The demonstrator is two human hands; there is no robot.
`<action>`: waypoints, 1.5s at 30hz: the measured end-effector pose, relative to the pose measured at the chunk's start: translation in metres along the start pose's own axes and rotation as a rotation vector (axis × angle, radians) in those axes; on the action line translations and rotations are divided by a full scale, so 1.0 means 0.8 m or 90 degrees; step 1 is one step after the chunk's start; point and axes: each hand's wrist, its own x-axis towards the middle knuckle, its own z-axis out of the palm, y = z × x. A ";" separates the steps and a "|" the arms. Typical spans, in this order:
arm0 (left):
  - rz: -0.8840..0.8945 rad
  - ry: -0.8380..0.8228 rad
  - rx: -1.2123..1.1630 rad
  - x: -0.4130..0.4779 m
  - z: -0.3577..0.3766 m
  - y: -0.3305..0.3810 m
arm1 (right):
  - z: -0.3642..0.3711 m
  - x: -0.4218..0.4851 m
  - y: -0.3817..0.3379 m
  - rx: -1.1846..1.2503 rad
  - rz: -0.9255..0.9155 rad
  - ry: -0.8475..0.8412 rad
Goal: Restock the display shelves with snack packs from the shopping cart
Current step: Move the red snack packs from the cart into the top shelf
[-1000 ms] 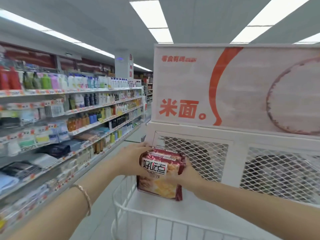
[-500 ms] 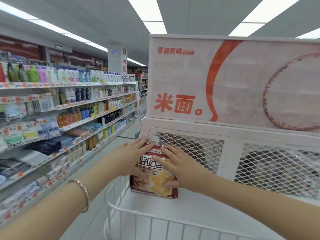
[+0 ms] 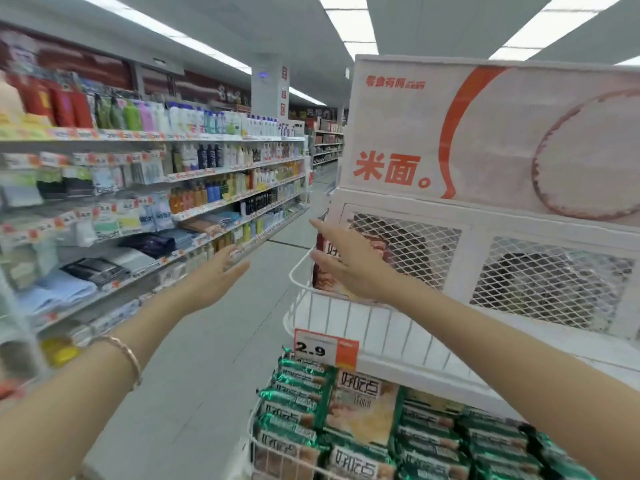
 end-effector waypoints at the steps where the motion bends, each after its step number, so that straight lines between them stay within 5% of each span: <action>1: -0.018 -0.005 0.011 -0.027 -0.005 -0.018 | 0.014 -0.005 -0.023 0.026 0.002 -0.012; 6: -0.167 -0.014 0.104 -0.172 -0.019 -0.125 | 0.108 -0.059 -0.138 0.105 -0.024 -0.083; 12: -0.371 -0.059 0.055 -0.363 0.018 -0.247 | 0.277 -0.164 -0.237 0.202 0.012 -0.292; 23: -0.565 -0.051 -0.075 -0.525 0.133 -0.343 | 0.504 -0.306 -0.273 0.228 0.202 -0.667; 30: -0.651 0.005 -0.197 -0.543 0.200 -0.354 | 0.595 -0.369 -0.207 0.081 0.298 -0.742; 36: -0.710 0.048 -0.227 -0.535 0.242 -0.374 | 0.648 -0.420 -0.190 -0.077 0.211 -0.752; 40: -0.755 0.071 -0.256 -0.526 0.255 -0.387 | 0.642 -0.391 -0.181 0.028 0.164 -0.767; 45: -0.777 0.118 -0.324 -0.511 0.255 -0.379 | 0.603 -0.300 -0.170 0.264 0.123 -0.624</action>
